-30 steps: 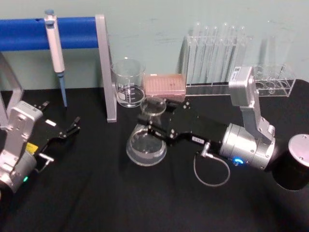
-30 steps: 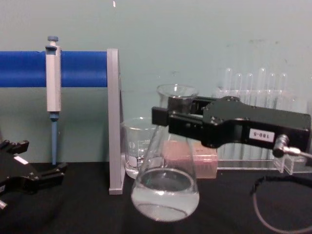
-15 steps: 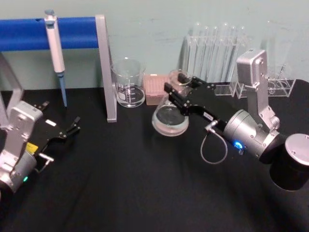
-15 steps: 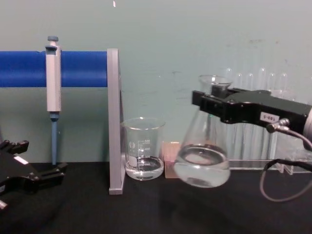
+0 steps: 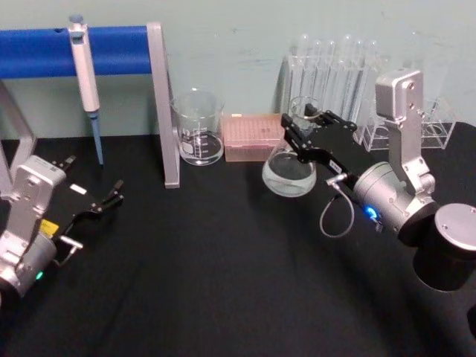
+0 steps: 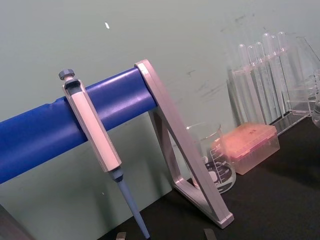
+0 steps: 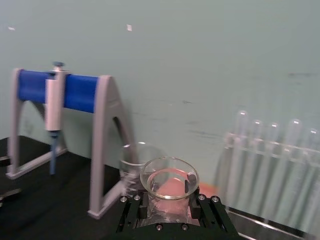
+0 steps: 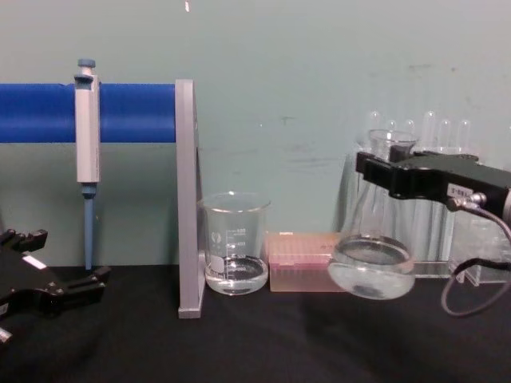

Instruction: Grasp the erlenmeyer flask with one hand, shake it three times, then place it back.

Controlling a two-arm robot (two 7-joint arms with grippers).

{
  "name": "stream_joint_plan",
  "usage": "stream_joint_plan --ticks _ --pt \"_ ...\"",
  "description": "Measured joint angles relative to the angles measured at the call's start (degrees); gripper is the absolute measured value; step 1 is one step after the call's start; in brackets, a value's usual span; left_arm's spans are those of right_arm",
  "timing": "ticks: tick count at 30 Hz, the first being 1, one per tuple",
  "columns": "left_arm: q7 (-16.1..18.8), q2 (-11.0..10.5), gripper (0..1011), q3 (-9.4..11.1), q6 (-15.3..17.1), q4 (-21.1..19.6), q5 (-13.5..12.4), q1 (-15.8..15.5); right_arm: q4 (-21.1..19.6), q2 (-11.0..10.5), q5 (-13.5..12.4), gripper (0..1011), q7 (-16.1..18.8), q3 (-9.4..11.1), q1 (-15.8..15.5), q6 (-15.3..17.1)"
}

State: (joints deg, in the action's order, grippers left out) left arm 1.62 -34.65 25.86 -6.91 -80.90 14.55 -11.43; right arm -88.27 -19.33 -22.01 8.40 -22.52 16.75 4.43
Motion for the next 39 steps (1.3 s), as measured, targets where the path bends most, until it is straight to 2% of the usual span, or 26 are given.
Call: stream_joint_plan --ticks 7,20,28,34,39 --pt "0.00 0.00 1001 0.00 0.00 0.00 0.00 0.00 0.85 1.87 1.68 457 -2.86 1.58 -0.13 0.95" --pt "0.00 0.00 1001 0.00 0.00 0.00 0.00 0.00 1.34 3.30 3.31 456 -2.63 2.80 -0.30 1.42" --pt "0.00 0.00 1001 0.00 0.00 0.00 0.00 0.00 1.36 2.89 3.57 456 2.04 2.63 -0.16 0.91" --pt "0.00 0.00 1001 0.00 0.00 0.00 0.00 0.00 0.99 1.23 3.49 456 9.36 1.44 0.03 -0.45" --pt "0.00 0.00 1001 0.00 0.00 0.00 0.00 0.00 0.58 -0.02 3.08 456 13.53 0.45 0.19 -1.05"
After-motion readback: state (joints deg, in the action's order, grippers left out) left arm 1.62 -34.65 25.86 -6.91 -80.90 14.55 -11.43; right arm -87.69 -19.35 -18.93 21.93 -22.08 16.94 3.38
